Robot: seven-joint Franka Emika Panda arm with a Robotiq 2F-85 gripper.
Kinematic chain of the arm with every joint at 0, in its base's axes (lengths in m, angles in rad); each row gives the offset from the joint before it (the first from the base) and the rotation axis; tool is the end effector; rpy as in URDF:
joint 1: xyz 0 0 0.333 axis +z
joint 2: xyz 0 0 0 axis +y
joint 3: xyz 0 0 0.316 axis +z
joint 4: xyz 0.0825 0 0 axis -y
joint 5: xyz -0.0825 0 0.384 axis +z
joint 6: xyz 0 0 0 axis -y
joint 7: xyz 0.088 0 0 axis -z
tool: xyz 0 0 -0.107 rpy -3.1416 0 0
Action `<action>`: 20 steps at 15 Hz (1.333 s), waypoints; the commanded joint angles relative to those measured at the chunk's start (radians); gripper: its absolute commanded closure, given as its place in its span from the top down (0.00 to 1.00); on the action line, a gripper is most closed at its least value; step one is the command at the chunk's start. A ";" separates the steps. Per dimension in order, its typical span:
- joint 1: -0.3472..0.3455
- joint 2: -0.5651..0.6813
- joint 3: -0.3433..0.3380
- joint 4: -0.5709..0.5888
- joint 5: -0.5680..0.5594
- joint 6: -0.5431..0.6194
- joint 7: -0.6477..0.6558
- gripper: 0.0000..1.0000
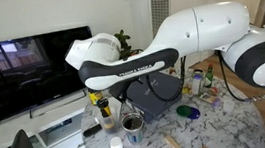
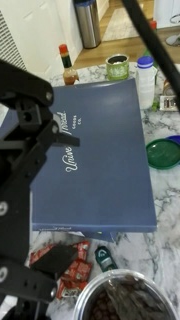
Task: Close the grey box
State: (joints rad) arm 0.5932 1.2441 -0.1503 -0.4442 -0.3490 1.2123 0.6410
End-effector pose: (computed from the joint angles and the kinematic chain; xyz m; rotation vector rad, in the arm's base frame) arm 0.6668 0.3413 0.2752 2.4623 -0.2171 -0.1451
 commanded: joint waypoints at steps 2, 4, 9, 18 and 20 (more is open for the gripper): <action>-0.015 0.006 0.016 -0.001 0.031 0.033 -0.100 1.00; -0.018 0.004 0.003 -0.001 0.020 0.040 -0.126 1.00; -0.022 0.002 -0.008 -0.001 0.018 0.023 -0.095 1.00; -0.267 -0.117 0.076 0.003 0.189 0.184 -0.209 1.00; -0.335 -0.139 0.106 0.006 0.244 0.194 -0.260 1.00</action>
State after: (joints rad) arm 0.3391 1.1383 -0.0979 -0.4385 -0.1865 1.3879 0.4418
